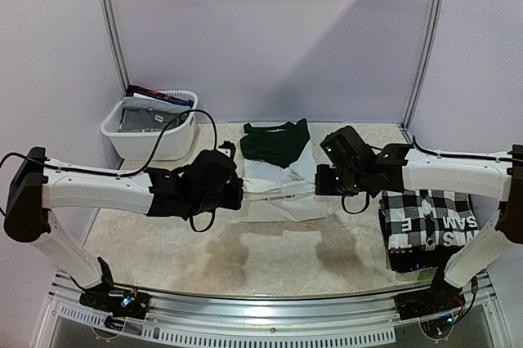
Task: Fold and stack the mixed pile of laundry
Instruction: Fold the rectangle-folded T-shirt at the center of the board.
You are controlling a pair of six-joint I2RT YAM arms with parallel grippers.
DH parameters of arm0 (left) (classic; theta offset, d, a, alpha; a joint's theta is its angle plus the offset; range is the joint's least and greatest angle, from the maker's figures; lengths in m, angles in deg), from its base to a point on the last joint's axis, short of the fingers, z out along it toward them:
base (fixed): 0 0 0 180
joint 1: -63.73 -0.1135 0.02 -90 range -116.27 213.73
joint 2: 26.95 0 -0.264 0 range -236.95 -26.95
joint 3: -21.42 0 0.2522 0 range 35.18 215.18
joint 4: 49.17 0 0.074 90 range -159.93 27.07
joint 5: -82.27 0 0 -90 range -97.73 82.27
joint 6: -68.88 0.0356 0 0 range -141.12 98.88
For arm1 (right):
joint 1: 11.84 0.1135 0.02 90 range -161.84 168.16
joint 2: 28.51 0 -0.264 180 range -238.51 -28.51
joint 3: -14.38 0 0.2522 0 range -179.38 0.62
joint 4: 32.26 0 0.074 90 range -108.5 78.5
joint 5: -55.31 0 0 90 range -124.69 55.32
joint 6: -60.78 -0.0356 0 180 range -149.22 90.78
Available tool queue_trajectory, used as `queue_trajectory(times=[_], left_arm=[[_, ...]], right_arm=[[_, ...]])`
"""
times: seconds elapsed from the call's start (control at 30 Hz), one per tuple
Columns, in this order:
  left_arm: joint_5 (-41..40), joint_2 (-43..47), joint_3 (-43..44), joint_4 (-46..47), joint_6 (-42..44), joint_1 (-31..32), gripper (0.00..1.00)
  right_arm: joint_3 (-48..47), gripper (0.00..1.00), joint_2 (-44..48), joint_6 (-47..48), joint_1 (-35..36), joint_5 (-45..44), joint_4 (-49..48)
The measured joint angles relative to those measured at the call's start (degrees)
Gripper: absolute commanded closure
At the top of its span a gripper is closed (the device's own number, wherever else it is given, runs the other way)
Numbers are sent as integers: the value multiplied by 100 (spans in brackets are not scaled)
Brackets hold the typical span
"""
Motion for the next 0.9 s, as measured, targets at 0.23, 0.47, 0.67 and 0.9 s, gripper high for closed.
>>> queue_trajectory(times=[0.23,0.47,0.67,0.9], left_arm=[[162,-466,350,186,284,-411,100],[402,-835,715,407,586,-815,100],[632,-1366,1045,612,848,-1091,100],[918,-1867,1226,793,964,-1373,100]], right_arm=[[-225,100,-267,284,-343,-9,-278],[-562,100,-815,804,-787,302,-754],[-857,100,-1335,1106,-1178,697,-1049],[-1226,100,-1947,1342,-1377,1047,-1257]])
